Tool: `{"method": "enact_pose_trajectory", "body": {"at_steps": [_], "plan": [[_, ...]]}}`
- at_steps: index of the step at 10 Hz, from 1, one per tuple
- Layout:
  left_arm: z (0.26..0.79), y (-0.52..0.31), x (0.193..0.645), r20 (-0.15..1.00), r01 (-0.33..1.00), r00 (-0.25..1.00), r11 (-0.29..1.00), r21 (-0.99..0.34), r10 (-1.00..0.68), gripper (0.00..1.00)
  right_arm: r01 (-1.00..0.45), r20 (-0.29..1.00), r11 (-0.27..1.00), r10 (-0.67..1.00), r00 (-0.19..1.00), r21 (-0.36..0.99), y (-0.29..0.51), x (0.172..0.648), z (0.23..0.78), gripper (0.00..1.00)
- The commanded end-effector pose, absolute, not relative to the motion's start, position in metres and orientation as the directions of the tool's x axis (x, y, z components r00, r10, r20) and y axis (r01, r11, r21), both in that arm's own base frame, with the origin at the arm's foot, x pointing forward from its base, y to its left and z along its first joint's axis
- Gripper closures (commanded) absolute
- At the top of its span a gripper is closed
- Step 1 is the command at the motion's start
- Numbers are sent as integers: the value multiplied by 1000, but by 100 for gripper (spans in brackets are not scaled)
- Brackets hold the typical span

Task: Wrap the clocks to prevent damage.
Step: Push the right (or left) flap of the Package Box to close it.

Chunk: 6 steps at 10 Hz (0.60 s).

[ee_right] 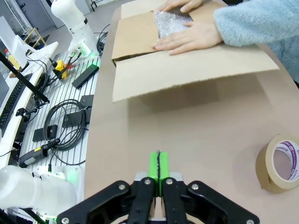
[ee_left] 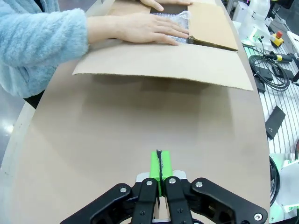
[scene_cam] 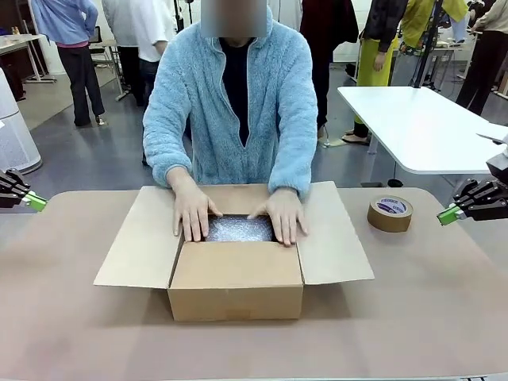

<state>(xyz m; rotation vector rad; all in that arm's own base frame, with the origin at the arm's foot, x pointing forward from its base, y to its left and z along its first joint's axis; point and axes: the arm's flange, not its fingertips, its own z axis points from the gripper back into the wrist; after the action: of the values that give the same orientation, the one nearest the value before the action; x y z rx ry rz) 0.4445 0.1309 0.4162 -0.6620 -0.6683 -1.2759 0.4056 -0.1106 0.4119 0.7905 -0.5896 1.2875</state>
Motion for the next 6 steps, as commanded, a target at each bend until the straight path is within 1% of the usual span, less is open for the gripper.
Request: {"method": "enact_pose_trajectory", "body": {"at_steps": [1, 2, 3, 5, 6], "plan": [[417, 133, 444, 765, 982, 165, 175, -69, -622, 99, -978, 768, 101, 606, 207, 184, -110, 407, 411, 99], [416, 131, 444, 763, 983, 163, 166, -73, -626, 99, -978, 768, 101, 606, 207, 184, -110, 407, 411, 99], [410, 125, 457, 782, 987, 138, 148, -59, -608, 99, -978, 768, 101, 606, 207, 184, -110, 407, 411, 99], [389, 117, 453, 831, 981, 100, 194, 9, -547, 99, -978, 768, 101, 606, 207, 184, -110, 407, 411, 99], [380, 102, 463, 829, 987, 45, 153, 50, -557, 99, -978, 768, 101, 606, 207, 184, -110, 407, 411, 99]]}}
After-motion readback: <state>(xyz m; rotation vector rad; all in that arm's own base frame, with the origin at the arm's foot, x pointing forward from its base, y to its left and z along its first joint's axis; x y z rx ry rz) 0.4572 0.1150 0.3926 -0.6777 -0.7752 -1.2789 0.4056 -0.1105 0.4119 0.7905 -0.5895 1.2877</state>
